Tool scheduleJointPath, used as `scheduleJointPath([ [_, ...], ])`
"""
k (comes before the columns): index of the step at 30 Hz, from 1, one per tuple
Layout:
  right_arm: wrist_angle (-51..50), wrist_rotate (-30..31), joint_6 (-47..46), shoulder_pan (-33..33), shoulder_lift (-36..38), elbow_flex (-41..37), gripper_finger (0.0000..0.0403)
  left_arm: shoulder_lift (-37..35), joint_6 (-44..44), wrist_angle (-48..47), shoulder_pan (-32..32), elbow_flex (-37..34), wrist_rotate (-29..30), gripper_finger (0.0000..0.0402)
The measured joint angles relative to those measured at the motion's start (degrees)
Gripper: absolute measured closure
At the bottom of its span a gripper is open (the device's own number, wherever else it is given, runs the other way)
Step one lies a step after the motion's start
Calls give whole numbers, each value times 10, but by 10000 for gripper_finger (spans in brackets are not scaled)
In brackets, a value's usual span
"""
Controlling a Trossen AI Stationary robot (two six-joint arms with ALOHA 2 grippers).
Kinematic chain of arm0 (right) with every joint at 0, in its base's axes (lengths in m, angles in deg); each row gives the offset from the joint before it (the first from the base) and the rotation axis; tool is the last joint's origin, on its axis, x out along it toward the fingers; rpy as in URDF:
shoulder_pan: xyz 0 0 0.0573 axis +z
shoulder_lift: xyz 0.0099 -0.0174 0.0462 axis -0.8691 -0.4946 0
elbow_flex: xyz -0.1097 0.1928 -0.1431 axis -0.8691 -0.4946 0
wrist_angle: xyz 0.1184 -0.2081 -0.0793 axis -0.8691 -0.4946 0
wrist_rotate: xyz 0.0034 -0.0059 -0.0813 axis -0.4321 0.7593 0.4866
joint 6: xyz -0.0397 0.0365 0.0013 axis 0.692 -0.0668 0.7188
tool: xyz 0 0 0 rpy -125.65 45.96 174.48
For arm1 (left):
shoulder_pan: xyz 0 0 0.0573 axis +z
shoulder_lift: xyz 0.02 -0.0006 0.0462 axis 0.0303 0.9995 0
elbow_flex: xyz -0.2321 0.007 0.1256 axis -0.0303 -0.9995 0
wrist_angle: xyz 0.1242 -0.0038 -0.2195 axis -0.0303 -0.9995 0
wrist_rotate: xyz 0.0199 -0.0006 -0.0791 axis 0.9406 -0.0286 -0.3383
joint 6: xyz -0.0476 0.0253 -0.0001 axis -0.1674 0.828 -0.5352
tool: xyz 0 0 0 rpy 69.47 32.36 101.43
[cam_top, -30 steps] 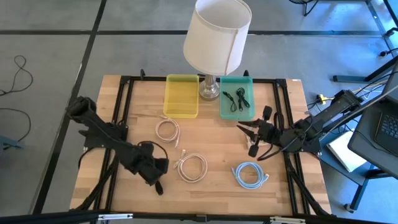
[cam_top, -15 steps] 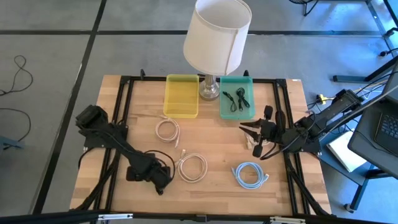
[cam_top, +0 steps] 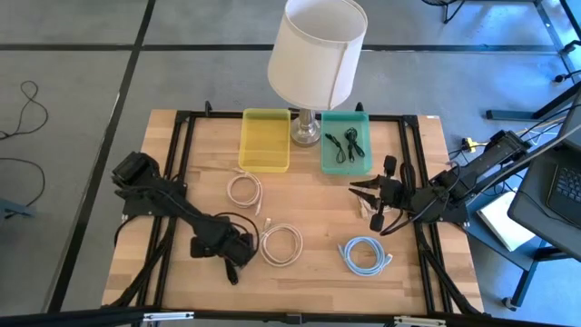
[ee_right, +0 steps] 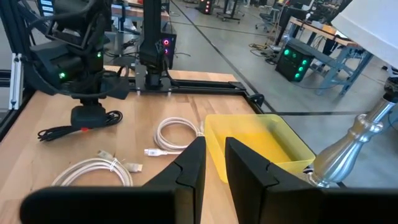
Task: Pick & Place USB Port
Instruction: Put the black USB cable into the blue bin
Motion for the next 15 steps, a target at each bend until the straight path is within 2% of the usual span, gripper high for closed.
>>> scheduleJointPath([
  [6,-4,0,0,0,0,0,338,0,-11,120,-12,-59,-22,175],
  [15,-5,2,4,0,0,0,338,-3,-3,143,-6,-99,-22,183],
])
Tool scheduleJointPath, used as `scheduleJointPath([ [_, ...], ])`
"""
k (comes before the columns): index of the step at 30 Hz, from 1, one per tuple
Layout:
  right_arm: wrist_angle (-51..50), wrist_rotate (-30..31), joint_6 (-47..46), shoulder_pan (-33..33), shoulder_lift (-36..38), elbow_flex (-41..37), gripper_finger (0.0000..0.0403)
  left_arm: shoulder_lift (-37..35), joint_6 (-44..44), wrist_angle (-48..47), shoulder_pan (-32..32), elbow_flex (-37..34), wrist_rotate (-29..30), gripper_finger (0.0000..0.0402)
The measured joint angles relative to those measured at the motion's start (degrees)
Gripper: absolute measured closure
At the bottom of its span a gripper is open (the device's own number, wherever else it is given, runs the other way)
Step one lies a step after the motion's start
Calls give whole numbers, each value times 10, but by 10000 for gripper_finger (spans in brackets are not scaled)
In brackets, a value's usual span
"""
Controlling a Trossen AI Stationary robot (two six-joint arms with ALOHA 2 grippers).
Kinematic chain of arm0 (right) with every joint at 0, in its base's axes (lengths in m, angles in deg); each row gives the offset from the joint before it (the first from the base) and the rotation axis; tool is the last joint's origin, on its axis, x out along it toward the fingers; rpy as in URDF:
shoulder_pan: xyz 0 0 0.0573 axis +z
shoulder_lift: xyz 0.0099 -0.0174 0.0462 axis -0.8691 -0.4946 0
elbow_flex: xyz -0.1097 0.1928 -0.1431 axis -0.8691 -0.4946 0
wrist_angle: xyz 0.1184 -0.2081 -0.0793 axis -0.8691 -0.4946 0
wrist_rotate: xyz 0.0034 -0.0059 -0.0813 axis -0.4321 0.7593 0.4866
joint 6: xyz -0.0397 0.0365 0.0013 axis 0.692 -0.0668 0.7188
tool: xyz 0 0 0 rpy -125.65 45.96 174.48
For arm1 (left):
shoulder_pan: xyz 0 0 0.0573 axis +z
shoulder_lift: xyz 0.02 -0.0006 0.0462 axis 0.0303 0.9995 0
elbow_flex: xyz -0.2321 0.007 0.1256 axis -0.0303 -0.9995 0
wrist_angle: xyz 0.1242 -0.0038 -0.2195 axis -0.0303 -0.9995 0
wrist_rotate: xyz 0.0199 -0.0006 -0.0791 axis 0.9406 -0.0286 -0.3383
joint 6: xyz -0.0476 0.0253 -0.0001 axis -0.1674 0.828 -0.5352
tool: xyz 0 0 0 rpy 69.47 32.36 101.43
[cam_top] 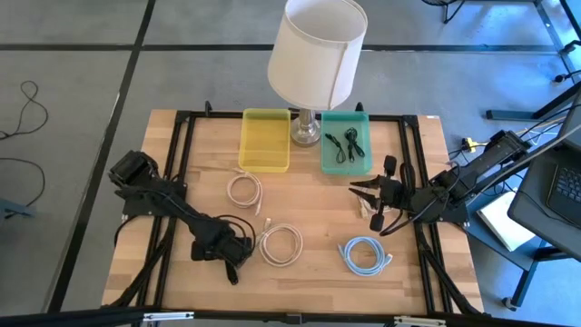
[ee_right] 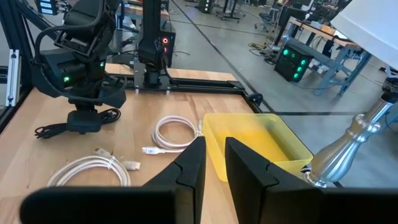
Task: Pick & Place USB Port
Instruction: Put the black USB cable into the blue bin
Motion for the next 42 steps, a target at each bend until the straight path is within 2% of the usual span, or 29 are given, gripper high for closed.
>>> scheduleJointPath([
  [2,-1,0,0,0,0,0,338,0,10,6,-1,-4,12,196],
  [4,-3,0,0,0,0,0,338,0,25,10,-1,-4,19,226],
  [9,-9,0,0,0,0,0,338,-2,65,11,-3,-6,41,360],
  [13,-9,0,0,0,0,0,338,-23,85,14,-13,-8,63,362],
  [19,-17,1,-8,0,0,0,338,-125,85,-37,-54,25,209,362],
  [23,-24,20,-17,0,0,0,338,-208,123,-88,-88,77,393,362],
  [26,-23,31,-21,0,0,0,338,-258,245,-88,-111,115,532,362],
  [29,-23,35,-42,-1,0,0,338,-290,462,-29,-113,136,642,362],
  [31,-15,35,-61,-5,0,0,338,-308,630,31,-103,140,681,362],
  [33,-4,35,-83,-8,0,0,338,-318,810,99,-84,140,686,362],
  [36,31,28,-107,-17,-1,0,338,-325,1017,191,-37,140,630,362],
  [39,80,-17,-103,-32,-1,0,338,-325,1128,253,32,140,525,362],
  [42,136,-55,-91,-51,-5,0,338,-322,1178,296,104,140,412,362],
])
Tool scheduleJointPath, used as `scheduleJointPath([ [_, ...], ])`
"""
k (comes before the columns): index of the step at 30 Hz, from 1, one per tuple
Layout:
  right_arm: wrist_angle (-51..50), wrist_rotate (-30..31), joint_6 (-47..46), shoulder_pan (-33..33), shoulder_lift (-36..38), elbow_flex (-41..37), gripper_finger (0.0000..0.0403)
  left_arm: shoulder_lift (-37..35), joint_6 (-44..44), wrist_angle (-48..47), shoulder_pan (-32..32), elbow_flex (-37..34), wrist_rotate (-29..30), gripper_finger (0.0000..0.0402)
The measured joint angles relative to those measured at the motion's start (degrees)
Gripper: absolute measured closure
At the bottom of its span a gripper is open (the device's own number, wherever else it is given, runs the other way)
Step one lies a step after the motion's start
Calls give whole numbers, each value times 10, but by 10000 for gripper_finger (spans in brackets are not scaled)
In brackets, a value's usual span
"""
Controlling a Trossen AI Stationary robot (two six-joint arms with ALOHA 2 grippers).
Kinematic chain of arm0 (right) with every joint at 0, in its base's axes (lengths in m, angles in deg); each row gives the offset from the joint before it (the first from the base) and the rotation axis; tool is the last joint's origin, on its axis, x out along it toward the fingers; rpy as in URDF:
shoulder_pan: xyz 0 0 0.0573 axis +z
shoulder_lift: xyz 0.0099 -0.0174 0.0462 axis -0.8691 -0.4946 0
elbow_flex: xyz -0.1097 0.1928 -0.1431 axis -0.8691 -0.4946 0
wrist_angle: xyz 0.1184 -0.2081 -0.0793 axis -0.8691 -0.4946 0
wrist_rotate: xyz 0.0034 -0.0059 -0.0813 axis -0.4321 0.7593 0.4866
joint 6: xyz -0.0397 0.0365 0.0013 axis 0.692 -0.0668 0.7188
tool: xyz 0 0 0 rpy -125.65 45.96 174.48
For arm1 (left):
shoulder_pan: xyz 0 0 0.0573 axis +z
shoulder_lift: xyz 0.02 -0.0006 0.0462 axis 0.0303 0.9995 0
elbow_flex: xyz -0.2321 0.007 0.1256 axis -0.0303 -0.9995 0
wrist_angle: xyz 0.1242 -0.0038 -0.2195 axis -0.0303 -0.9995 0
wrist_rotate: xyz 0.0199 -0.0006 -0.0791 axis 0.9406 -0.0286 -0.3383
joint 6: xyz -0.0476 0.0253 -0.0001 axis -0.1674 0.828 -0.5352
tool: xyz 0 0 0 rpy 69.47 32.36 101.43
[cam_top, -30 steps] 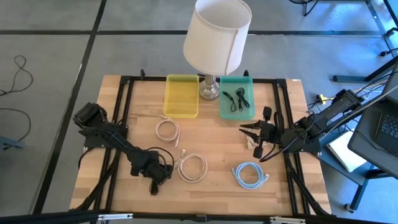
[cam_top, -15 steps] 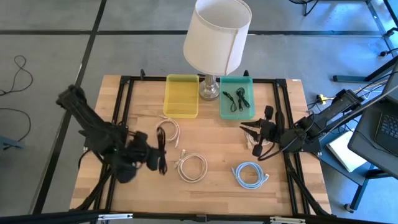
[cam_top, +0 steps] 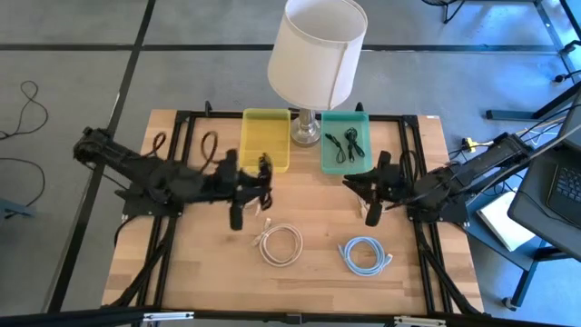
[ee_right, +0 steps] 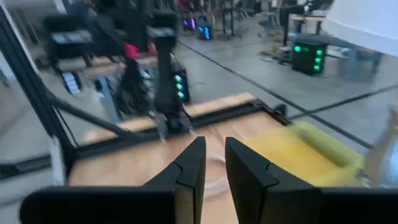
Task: Pick & Place USB Port
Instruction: Put the black USB cable into the blue bin
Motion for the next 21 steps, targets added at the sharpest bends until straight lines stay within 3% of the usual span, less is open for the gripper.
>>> scheduleJointPath([
  [8,143,-35,75,-40,-26,1,317,30,53,84,127,0,-229,362],
  [17,157,-88,89,-95,-111,85,174,84,67,135,207,0,-336,362],
  [21,128,-111,91,-108,-152,141,131,101,60,167,235,0,-381,362],
])
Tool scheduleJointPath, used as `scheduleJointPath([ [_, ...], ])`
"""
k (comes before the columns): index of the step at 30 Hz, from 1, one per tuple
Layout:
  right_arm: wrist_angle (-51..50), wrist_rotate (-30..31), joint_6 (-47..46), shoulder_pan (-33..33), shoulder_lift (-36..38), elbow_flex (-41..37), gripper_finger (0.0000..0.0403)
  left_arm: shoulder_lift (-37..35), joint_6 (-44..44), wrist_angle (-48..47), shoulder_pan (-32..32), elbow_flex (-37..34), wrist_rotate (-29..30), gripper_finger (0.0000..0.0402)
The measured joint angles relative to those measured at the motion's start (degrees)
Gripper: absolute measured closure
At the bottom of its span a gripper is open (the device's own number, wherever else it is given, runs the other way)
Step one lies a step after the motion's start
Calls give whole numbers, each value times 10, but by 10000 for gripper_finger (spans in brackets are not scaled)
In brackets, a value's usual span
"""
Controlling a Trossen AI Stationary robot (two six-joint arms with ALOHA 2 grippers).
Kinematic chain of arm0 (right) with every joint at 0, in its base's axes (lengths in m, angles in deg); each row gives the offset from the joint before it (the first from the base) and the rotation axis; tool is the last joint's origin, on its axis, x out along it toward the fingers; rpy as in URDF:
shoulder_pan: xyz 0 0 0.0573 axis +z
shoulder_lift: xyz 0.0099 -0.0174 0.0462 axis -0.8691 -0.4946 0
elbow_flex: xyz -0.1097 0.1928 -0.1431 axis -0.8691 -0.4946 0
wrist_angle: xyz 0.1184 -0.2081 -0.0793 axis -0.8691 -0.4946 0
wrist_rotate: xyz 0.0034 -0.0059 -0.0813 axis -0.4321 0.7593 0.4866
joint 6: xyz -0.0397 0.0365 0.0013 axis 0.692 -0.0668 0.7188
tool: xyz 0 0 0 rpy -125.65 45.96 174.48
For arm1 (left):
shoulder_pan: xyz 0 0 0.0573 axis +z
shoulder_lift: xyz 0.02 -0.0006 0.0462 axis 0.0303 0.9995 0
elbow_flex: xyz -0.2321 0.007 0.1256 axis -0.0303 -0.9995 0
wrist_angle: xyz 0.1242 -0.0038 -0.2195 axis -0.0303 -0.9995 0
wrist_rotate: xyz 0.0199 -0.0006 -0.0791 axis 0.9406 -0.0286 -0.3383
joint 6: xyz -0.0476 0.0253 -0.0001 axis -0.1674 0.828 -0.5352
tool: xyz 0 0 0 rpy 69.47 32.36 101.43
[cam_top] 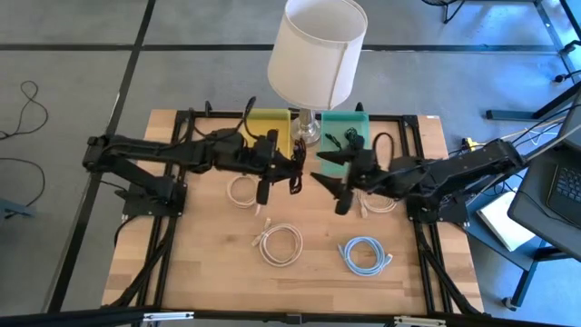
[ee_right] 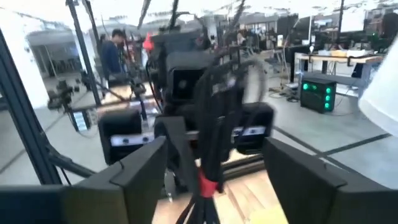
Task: Pick & Place USB Port
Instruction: Put the black USB cable into the blue bin
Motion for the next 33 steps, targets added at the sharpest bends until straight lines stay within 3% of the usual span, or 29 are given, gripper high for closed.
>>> scheduleJointPath([
  [7,-132,-1,-16,-8,-49,73,129,2,-10,33,14,0,-44,362],
  [26,-52,-107,-15,-60,-83,81,186,-1,-19,51,14,0,-74,362],
  [30,-46,-114,-15,-68,-86,81,224,-1,-18,50,14,0,-70,362],
  [33,-48,-116,-5,-70,-85,81,290,-1,-12,42,14,0,-69,362],
])
